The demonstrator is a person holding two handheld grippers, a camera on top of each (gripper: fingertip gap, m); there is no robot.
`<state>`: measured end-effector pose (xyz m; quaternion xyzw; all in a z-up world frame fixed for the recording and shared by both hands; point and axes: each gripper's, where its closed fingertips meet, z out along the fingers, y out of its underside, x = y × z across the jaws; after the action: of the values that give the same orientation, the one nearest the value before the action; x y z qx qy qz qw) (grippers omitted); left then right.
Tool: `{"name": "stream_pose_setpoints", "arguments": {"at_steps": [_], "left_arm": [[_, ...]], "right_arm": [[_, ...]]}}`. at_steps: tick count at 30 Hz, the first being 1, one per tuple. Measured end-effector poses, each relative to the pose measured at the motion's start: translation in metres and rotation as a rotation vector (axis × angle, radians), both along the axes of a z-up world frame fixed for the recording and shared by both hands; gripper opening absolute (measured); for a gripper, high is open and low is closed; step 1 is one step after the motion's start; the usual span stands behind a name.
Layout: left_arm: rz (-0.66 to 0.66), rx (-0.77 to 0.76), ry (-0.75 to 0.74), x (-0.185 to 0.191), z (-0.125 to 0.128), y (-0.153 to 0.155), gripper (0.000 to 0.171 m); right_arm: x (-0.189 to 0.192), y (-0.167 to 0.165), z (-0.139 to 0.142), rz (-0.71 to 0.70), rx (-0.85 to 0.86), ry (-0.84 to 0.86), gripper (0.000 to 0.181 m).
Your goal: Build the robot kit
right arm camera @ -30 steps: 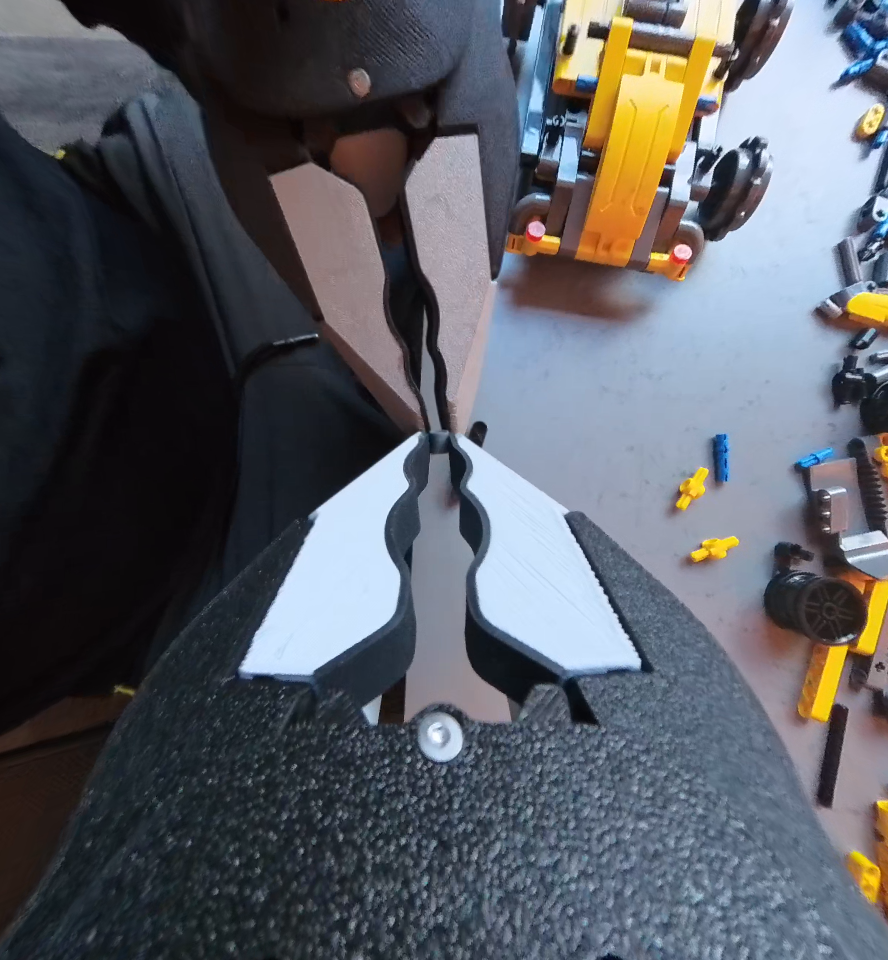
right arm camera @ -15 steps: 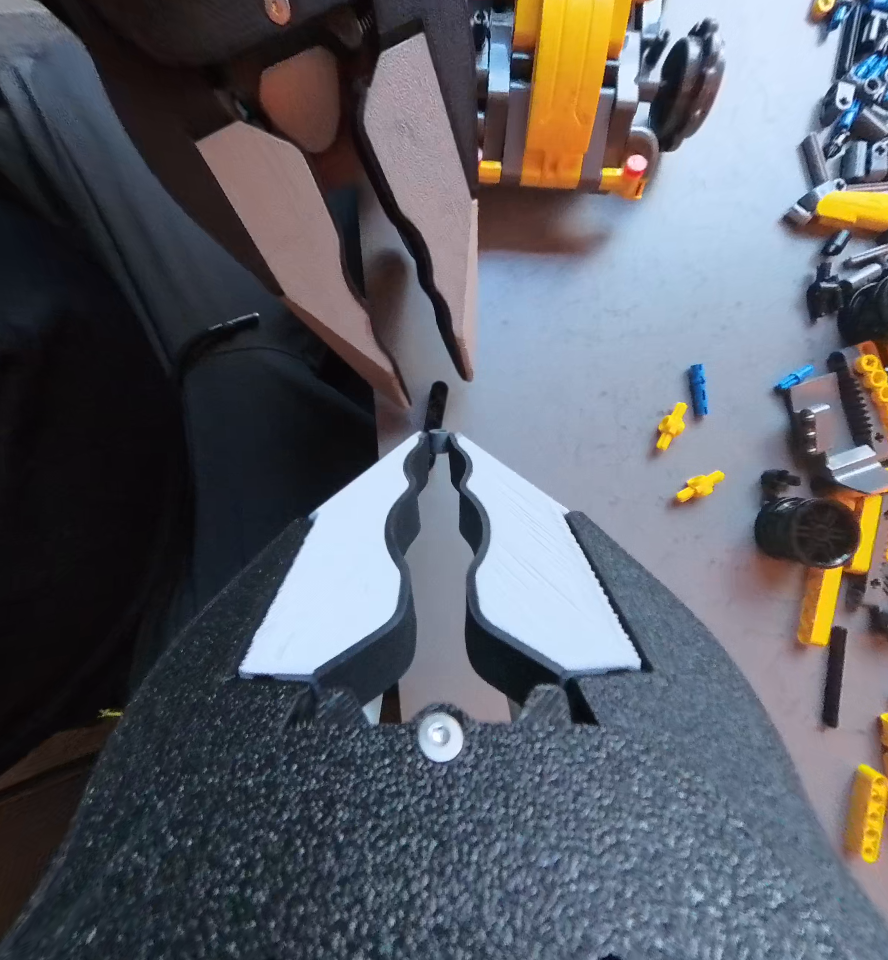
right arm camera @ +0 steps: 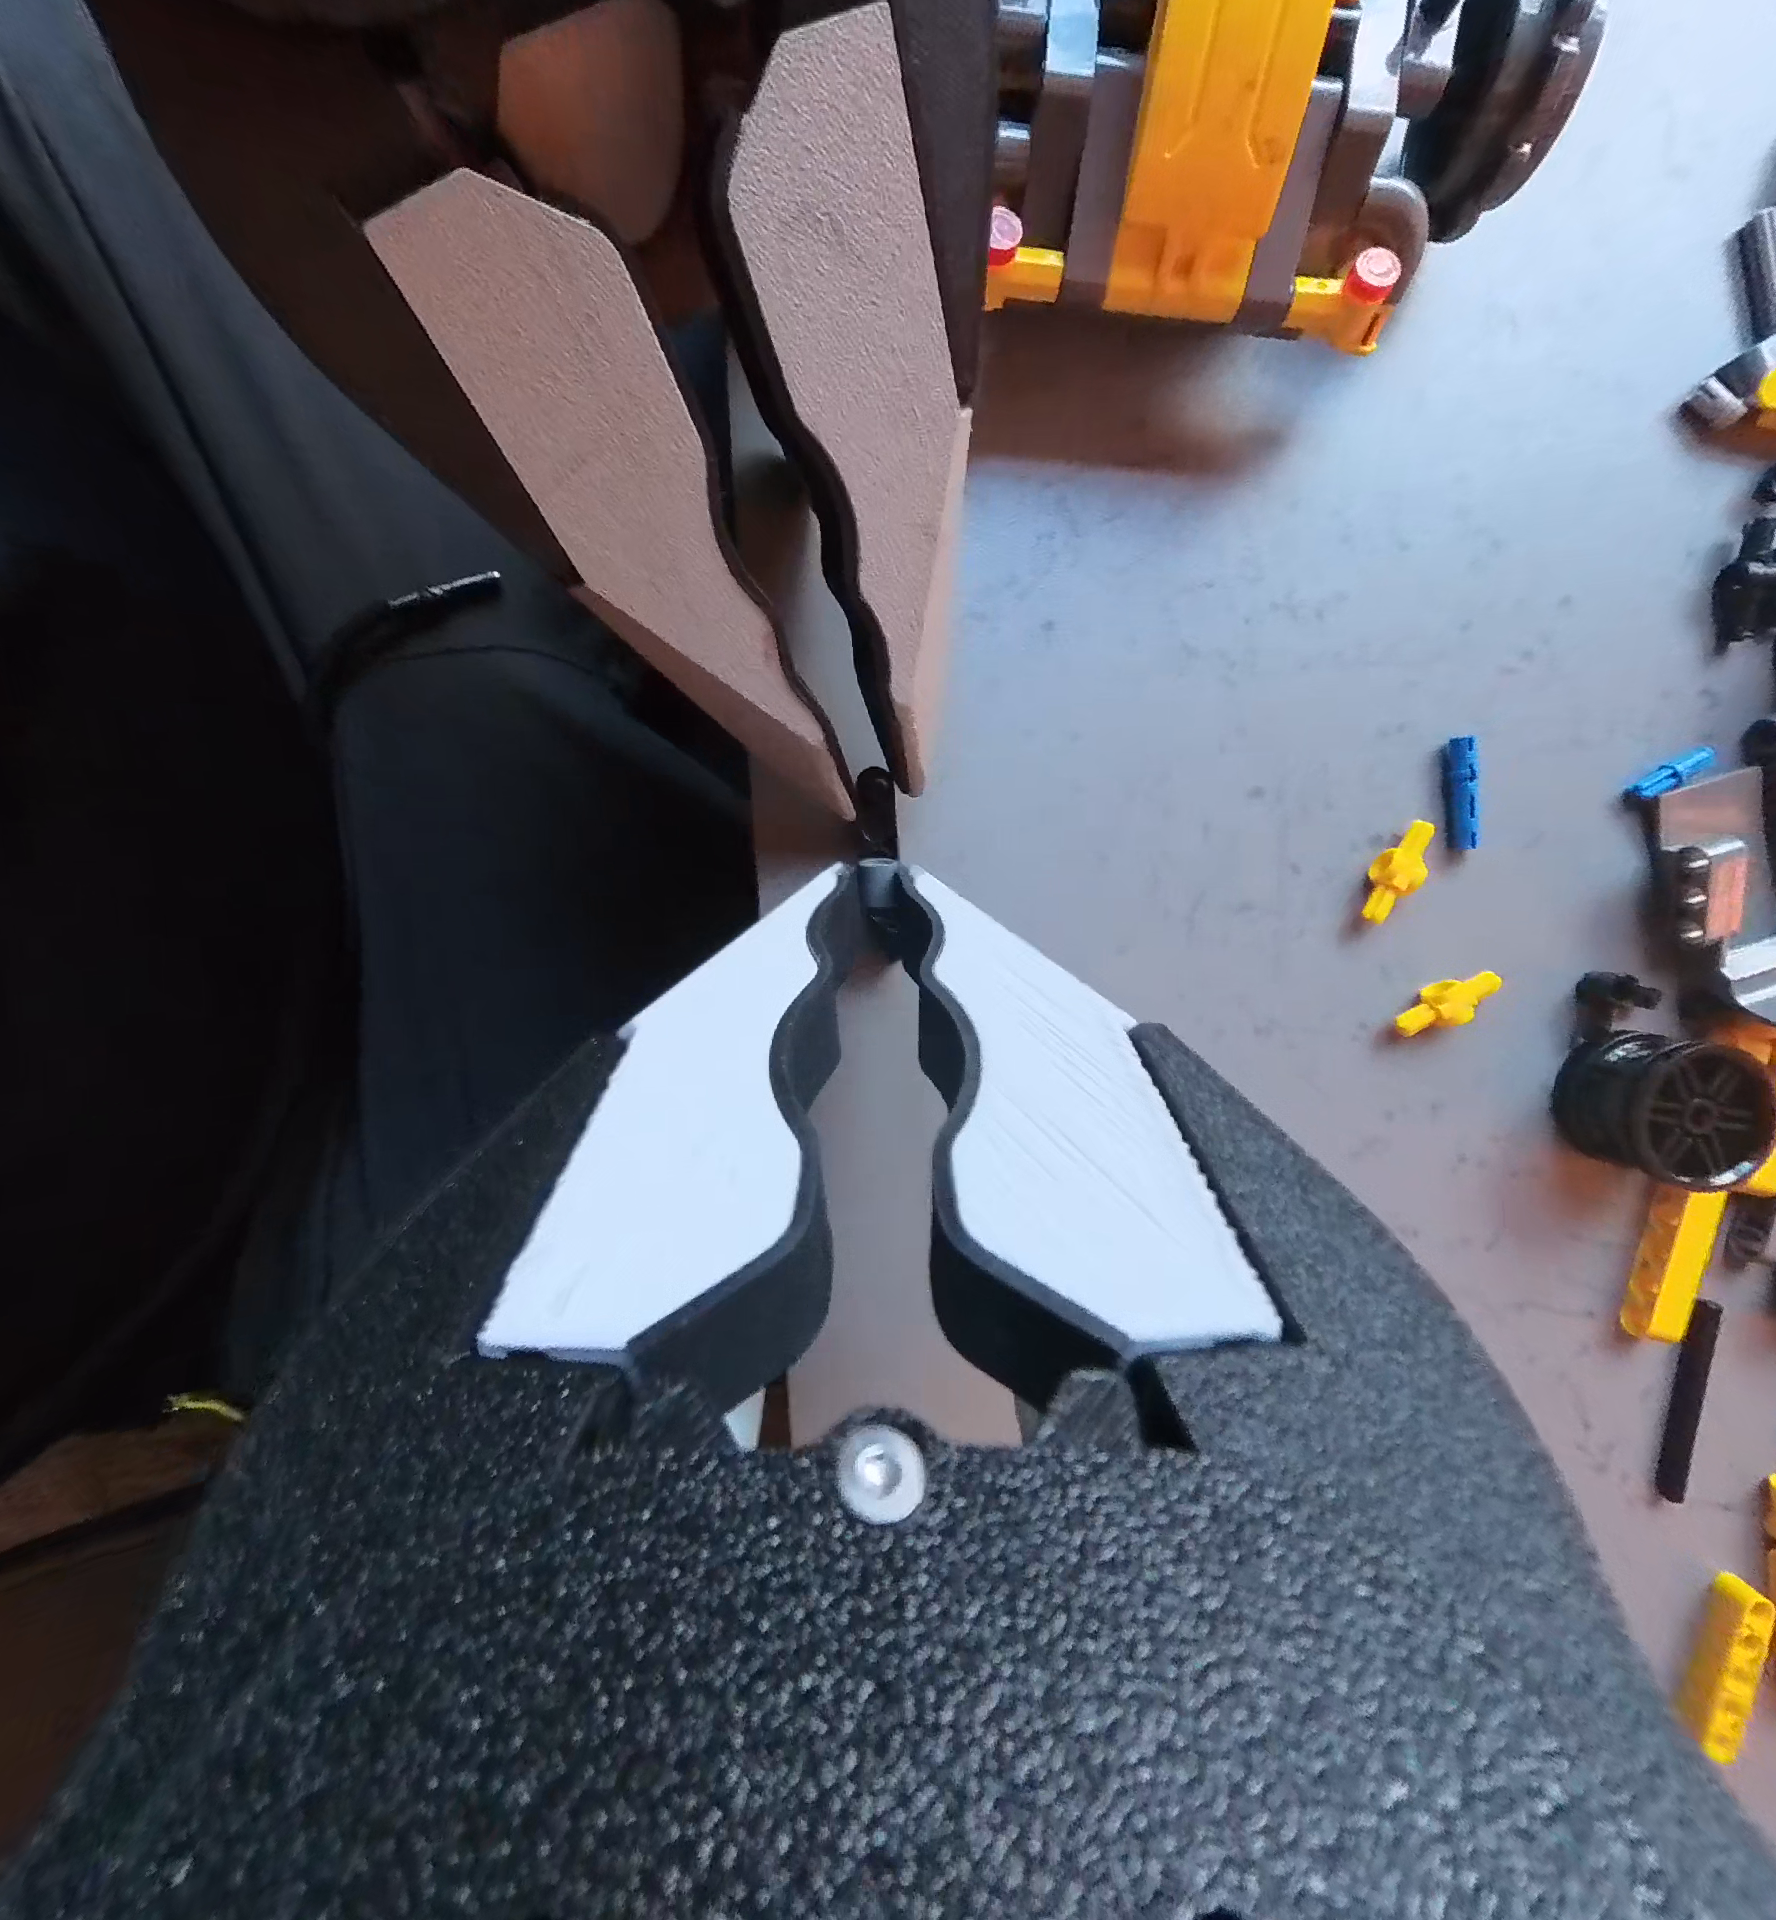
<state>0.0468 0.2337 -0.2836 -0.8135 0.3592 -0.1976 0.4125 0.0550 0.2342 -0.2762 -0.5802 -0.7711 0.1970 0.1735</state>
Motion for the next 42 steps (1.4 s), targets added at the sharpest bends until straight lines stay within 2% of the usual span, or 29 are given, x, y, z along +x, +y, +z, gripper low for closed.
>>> {"name": "stream_pose_setpoints", "arguments": {"at_steps": [8, 27, 40, 42], "left_arm": [[-0.006, -0.011, -0.021, 0.0020, 0.0010, 0.0002, 0.010], [-0.018, 0.068, 0.021, 0.0040, 0.0007, -0.0001, 0.003], [-0.017, 0.036, -0.024, 0.0051, 0.0025, -0.0030, 0.000], [-0.013, 0.020, -0.028, 0.0024, 0.0032, -0.0024, 0.010]], "right_arm": [[-0.0012, 0.0026, 0.0009, 0.051, 0.040, -0.025, 0.006], [-0.0022, 0.0021, -0.0019, 0.123, 0.113, -0.118, 0.006], [-0.0036, 0.0010, -0.0020, 0.126, 0.071, -0.139, 0.006], [-0.0031, -0.0002, -0.0020, 0.135, 0.067, -0.136, 0.006]]}}
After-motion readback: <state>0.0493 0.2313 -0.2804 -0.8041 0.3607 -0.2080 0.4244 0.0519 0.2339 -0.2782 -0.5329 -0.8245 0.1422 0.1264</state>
